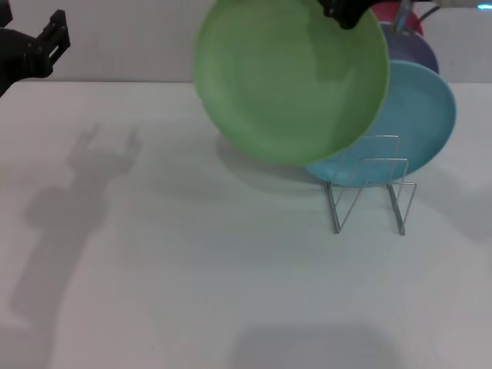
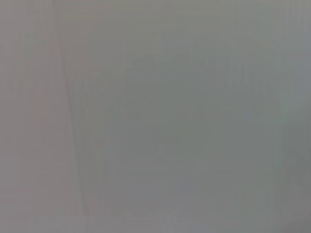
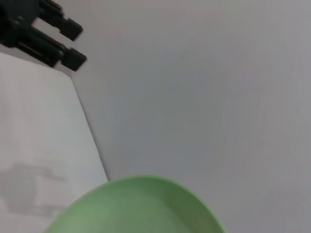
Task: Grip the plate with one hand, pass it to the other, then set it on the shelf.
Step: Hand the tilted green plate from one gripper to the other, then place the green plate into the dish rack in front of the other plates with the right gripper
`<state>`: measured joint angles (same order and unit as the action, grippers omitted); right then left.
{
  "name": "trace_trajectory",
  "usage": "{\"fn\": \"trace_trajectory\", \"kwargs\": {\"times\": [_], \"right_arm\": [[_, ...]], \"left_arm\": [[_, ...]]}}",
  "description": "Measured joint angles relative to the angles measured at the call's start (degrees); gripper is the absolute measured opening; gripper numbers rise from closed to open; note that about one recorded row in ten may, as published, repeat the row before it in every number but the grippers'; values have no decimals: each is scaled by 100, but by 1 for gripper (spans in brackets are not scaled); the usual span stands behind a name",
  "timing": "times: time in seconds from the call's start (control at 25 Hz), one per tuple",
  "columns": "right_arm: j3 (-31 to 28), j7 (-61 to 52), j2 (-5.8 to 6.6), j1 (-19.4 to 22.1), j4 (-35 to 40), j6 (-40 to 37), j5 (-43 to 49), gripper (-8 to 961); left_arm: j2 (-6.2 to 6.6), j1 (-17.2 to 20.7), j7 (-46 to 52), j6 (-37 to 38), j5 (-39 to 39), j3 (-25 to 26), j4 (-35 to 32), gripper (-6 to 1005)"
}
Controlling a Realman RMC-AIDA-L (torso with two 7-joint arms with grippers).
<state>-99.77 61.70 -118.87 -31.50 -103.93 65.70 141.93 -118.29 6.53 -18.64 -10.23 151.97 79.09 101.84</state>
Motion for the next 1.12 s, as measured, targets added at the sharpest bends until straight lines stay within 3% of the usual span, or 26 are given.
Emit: {"fn": "trace_trajectory", "kwargs": {"times": [0.2, 0.44, 0.84, 1.12], "right_arm": [[-158, 865, 26, 412, -400, 15, -294, 36], [-711, 1962, 13, 944, -502, 40, -1418, 35], [-756, 3030, -10, 1617, -582, 4, -2117, 35], [-724, 3467, -8, 1783, -633, 31, -2155, 35]], "left_arm": [[-3, 26, 25, 495, -12, -141, -354, 657], [-21, -62, 60, 639, -44, -202, -605, 657], [-19, -92, 69, 666, -165, -206, -671, 656], [-10, -183, 71, 671, -168, -205, -743, 656]]}}
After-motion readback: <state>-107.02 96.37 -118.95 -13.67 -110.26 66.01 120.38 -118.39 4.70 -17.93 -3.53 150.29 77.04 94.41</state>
